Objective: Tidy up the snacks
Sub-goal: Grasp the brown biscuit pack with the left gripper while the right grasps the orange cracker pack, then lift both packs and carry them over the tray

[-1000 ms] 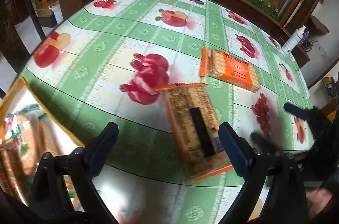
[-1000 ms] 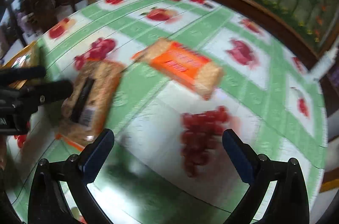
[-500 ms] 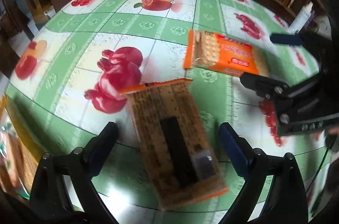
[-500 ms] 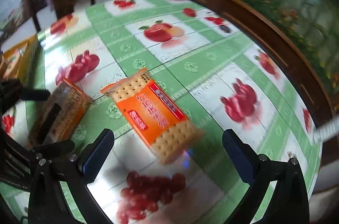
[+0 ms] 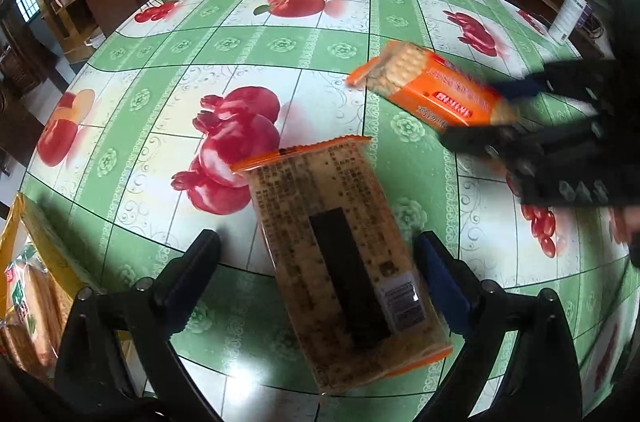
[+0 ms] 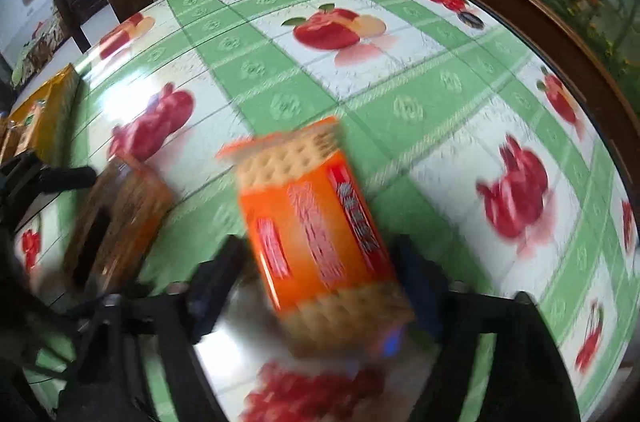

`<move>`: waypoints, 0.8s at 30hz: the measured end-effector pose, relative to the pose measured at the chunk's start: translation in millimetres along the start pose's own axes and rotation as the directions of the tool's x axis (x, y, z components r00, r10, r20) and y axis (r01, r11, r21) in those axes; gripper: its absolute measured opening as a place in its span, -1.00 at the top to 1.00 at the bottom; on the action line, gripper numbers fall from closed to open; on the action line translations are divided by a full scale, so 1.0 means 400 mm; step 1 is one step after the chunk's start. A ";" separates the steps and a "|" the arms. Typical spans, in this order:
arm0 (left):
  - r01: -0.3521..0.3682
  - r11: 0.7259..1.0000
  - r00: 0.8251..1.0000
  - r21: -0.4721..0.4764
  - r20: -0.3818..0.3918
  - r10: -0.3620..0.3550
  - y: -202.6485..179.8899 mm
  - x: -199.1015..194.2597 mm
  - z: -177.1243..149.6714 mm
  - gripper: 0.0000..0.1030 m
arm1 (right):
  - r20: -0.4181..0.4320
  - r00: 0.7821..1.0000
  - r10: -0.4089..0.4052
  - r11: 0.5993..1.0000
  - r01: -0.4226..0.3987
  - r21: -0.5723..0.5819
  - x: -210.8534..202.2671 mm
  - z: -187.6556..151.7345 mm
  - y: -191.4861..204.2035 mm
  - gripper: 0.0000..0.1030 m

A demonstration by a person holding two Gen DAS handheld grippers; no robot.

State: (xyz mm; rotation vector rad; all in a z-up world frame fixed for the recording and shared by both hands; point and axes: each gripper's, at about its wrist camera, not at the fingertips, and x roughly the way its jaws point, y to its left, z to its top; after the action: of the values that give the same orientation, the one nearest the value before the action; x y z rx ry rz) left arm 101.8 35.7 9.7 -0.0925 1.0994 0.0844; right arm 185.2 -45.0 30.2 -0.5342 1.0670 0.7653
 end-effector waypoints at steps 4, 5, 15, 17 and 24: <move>0.029 1.000 1.000 0.010 0.007 -0.029 0.011 -0.013 -0.007 -0.76 | 0.000 1.000 -0.016 0.999 0.016 0.050 -0.035 -0.075 0.053 -0.08; 0.030 0.999 1.000 0.011 0.007 -0.030 0.012 -0.015 -0.008 -0.71 | 0.013 1.000 -0.021 0.997 0.020 0.070 -0.042 -0.088 0.059 -0.08; 0.024 0.998 0.999 0.050 0.044 -0.026 -0.014 -0.018 -0.021 -0.38 | 0.092 0.994 -0.066 0.974 0.044 0.221 -0.043 -0.094 0.032 -0.07; 0.041 0.996 0.998 0.077 0.049 -0.045 -0.016 -0.024 -0.016 -0.22 | 0.098 0.993 -0.060 0.973 0.036 0.230 -0.049 -0.108 0.037 -0.06; 0.091 0.988 0.994 0.121 0.056 -0.098 -0.014 -0.054 -0.052 -0.21 | 0.145 0.989 -0.019 0.950 -0.028 0.312 -0.104 -0.220 0.053 -0.06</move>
State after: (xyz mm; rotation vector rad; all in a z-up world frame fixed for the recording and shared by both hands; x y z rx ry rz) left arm 74.3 27.1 19.9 -0.0351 1.0342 -0.0628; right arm 107.4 -106.8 32.4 -0.1999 1.0278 0.6126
